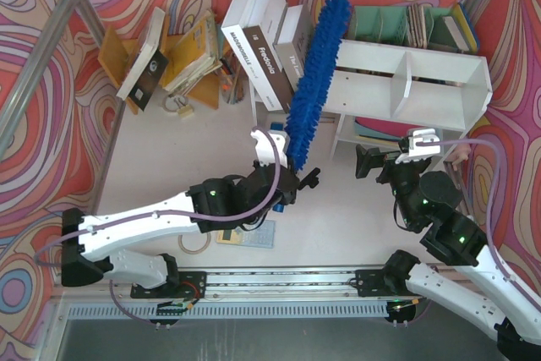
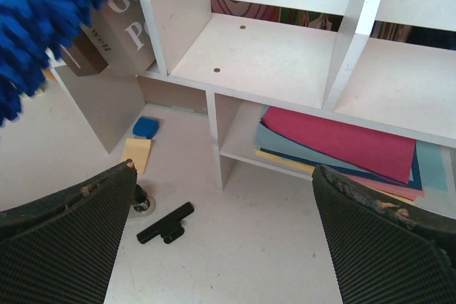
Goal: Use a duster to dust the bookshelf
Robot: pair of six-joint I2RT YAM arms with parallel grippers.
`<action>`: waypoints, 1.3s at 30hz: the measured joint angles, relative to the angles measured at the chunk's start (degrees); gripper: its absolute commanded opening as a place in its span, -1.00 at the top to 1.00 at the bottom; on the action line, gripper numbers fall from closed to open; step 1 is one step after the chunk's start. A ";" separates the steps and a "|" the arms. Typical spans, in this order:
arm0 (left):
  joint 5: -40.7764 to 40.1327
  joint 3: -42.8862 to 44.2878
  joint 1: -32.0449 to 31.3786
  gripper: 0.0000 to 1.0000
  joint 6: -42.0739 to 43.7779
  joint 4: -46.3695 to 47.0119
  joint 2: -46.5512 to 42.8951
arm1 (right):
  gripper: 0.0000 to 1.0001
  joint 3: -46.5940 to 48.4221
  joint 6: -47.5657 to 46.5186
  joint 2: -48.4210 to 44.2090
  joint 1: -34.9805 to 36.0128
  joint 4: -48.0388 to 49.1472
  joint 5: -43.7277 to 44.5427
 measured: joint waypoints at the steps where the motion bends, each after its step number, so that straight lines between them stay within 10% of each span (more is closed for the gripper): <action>1: -0.66 0.15 0.11 1.00 0.74 0.07 -0.61 | -0.97 0.00 0.00 0.00 0.00 0.00 0.00; 39: -3.96 1.05 2.60 1.00 8.17 1.73 -3.91 | -0.97 0.00 0.24 0.00 0.00 -0.04 0.00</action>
